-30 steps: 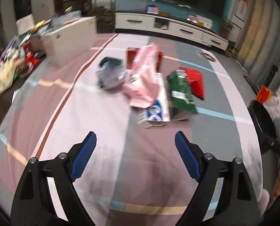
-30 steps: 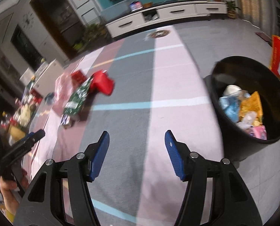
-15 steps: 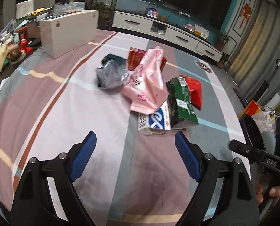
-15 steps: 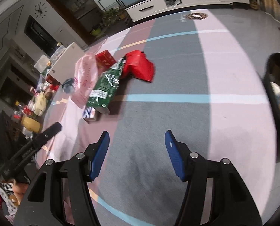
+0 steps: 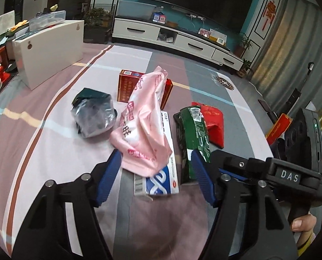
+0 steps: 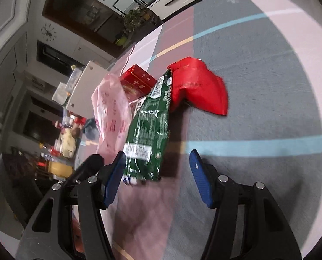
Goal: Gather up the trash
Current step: 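Grasp the pink plastic bag with the left tool while the right grasps the green snack bag, then carry pink bag and green snack bag over the bin and open both tools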
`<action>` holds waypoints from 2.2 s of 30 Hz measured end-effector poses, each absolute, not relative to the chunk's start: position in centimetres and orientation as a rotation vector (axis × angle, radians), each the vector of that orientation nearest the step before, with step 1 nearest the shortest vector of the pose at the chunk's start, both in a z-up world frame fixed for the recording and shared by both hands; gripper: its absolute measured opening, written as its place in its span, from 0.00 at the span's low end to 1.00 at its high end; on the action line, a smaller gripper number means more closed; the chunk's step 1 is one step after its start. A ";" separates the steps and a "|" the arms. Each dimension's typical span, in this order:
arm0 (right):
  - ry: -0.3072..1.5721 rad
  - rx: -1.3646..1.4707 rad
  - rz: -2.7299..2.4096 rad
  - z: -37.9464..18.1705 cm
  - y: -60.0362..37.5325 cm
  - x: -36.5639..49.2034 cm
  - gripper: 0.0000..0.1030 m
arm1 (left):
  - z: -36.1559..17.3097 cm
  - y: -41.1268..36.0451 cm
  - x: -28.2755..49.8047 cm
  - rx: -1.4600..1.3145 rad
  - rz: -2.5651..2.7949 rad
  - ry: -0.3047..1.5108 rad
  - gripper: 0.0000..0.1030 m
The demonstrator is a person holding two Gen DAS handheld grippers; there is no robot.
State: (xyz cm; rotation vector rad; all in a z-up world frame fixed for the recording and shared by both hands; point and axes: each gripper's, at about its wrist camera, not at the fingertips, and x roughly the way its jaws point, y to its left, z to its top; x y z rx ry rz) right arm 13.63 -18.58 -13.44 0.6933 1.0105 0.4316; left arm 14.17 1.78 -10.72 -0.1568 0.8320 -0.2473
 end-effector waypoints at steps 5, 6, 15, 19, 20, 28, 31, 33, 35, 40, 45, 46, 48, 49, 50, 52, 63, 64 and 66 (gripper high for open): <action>1.016 0.713 0.448 -13.8 -18.3 14.6 0.59 | -11.6 1.6 15.2 -0.155 -0.239 0.850 0.36; 1.019 0.709 0.448 -13.8 -18.1 14.7 0.59 | -11.8 1.7 15.3 -0.157 -0.237 0.854 0.31; 1.001 0.652 0.461 -13.3 -17.6 14.0 0.20 | -11.7 1.5 14.5 -0.143 -0.271 0.835 0.09; 0.963 0.608 0.480 -12.1 -17.3 13.1 0.14 | -10.8 1.3 13.6 -0.125 -0.274 0.806 0.08; 0.956 0.600 0.482 -11.8 -17.3 13.0 0.13 | -10.7 1.2 13.1 -0.123 -0.275 0.801 0.08; 0.870 0.551 0.480 -8.8 -18.5 9.6 0.13 | -7.5 1.1 9.7 -0.119 -0.341 0.733 0.08; 0.835 0.541 0.462 -7.8 -19.9 7.9 0.13 | -6.6 0.7 8.4 -0.116 -0.368 0.724 0.08; 0.814 0.544 0.441 -7.3 -21.1 6.8 0.13 | -6.2 0.3 7.8 -0.121 -0.389 0.728 0.08; 0.798 0.549 0.419 -7.0 -22.0 5.9 0.13 | -5.9 -0.2 7.3 -0.123 -0.409 0.731 0.08; 0.760 0.591 0.355 -6.5 -25.4 3.5 0.13 | -5.2 -2.3 6.1 -0.102 -0.461 0.733 0.08; 0.721 0.599 0.289 -5.8 -28.0 1.4 0.13 | -4.4 -4.7 5.3 -0.062 -0.505 0.721 0.08; 0.711 0.600 0.279 -5.7 -28.5 1.0 0.13 | -4.4 -5.1 5.2 -0.057 -0.513 0.722 0.08; 0.694 0.604 0.259 -5.5 -29.7 0.1 0.13 | -4.3 -6.3 5.1 -0.044 -0.534 0.726 0.08; 0.684 0.606 0.249 -5.3 -30.3 -0.3 0.13 | -4.3 -6.7 5.1 -0.040 -0.543 0.728 0.08; 0.678 0.608 0.241 -5.2 -30.6 -0.6 0.13 | -4.2 -7.2 5.0 -0.036 -0.552 0.729 0.08; 0.659 0.613 0.217 -5.0 -31.6 -1.3 0.13 | -4.1 -8.6 4.9 -0.023 -0.573 0.730 0.08; 0.578 0.670 0.058 -5.3 -38.2 -4.8 0.13 | -3.4 -15.9 5.3 0.020 -0.716 0.736 0.08; 0.574 0.676 0.046 -5.3 -38.7 -5.0 0.13 | -3.4 -16.8 5.4 0.026 -0.733 0.741 0.08; 0.566 0.693 0.021 -5.6 -39.8 -5.4 0.13 | -3.7 -18.2 5.6 0.039 -0.755 0.748 0.08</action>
